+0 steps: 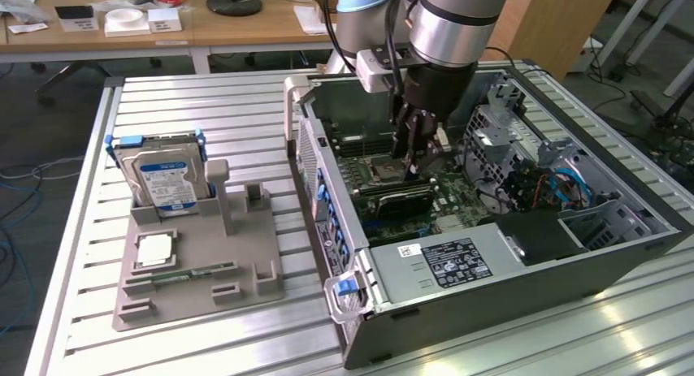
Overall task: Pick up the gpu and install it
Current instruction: 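Press down on the gpu until it lock into place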
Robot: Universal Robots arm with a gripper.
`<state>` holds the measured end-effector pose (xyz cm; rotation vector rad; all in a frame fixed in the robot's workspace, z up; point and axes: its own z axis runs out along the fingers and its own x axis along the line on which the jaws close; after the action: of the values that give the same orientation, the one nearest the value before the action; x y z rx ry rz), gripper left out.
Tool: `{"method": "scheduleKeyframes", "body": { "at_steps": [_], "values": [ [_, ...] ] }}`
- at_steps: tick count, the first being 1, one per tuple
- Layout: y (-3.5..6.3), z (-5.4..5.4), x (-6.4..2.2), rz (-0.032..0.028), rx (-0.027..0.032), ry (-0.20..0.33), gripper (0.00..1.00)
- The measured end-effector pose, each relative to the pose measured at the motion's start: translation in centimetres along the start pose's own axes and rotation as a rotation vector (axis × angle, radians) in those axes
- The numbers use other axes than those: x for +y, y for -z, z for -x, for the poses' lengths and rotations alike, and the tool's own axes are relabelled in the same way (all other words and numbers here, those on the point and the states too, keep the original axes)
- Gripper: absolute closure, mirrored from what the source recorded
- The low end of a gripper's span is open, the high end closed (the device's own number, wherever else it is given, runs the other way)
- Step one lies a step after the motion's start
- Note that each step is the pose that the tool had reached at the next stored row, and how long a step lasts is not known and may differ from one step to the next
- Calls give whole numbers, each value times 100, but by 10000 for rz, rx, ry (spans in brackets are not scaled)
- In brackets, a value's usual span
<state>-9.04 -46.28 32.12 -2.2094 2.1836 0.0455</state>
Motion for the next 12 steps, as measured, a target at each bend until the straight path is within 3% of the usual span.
{"method": "scheduleKeyframes", "body": {
  "at_steps": [8,12],
  "values": [
    [0,0,0,0,0,0,85],
    [0,0,0,1,1,0,89]
  ]
}}
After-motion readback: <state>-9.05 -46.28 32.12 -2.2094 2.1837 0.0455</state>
